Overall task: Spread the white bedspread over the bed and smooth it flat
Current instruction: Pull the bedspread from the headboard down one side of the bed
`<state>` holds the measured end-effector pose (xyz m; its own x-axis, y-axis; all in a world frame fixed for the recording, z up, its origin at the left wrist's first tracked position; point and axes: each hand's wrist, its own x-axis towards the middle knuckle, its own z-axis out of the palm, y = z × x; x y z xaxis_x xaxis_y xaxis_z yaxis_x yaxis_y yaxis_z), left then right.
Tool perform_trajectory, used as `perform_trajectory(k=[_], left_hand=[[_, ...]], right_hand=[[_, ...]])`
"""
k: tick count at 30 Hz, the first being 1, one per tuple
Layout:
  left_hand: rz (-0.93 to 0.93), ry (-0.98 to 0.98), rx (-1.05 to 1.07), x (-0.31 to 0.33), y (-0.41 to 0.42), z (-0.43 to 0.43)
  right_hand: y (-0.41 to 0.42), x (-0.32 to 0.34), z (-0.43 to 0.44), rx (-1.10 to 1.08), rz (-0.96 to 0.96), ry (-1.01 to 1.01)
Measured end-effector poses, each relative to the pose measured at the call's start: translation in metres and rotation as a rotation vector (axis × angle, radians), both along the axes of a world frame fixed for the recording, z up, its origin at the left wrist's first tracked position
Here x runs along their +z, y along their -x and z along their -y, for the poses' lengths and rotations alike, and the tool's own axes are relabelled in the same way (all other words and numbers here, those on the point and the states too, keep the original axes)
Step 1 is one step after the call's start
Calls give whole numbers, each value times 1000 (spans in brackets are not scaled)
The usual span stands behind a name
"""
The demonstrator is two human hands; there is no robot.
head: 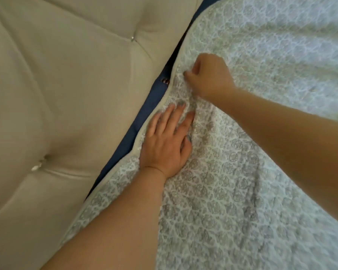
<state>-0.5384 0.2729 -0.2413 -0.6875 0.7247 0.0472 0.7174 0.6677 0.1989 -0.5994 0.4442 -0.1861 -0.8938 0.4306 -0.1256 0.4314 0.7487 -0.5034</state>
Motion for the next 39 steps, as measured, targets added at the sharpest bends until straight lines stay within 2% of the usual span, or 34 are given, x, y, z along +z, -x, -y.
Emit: perform_trajectory(k=[3, 7, 9, 12, 14, 16, 17, 19, 21, 23, 25, 27, 31, 34, 36, 39], left_hand=[[12, 14, 21, 7, -6, 3], [5, 1, -208, 16, -38, 40], [14, 41, -229, 17, -66, 71], [28, 158, -94, 19, -91, 113], [35, 186, 98, 17, -85, 135], [56, 168, 264, 15, -79, 150], [75, 156, 315, 14, -81, 152], [79, 101, 378, 14, -89, 151], [68, 40, 328, 18, -101, 149], [69, -8, 203, 24, -120, 152], [100, -11, 214, 25, -139, 167], [149, 37, 330, 22, -147, 187], [128, 160, 407, 19, -146, 224], [162, 143, 443, 22, -146, 224], [221, 116, 477, 30, -148, 218], [298, 67, 455, 44, -165, 209]], right_hand=[[-33, 5, 29, 39, 155, 17], [-56, 5, 50, 65, 336, 2], [-54, 7, 55, 62, 390, 27], [-36, 25, 66, -42, 264, 365], [-25, 33, 81, -95, 140, 449], [-24, 27, 97, -143, 160, 508], [-26, 21, 100, -145, 172, 481], [-33, 8, 105, -73, 195, 281], [-48, 2, 117, 42, 162, 55], [-74, -1, 137, 137, 44, -168], [-105, -2, 155, 214, -69, -296], [-132, -2, 169, 309, -56, -326], [-169, -19, 207, 461, 250, -293], [-159, -26, 220, 478, 345, -193], [-156, -19, 217, 512, 350, -146], [-185, -7, 211, 538, 249, -50]])
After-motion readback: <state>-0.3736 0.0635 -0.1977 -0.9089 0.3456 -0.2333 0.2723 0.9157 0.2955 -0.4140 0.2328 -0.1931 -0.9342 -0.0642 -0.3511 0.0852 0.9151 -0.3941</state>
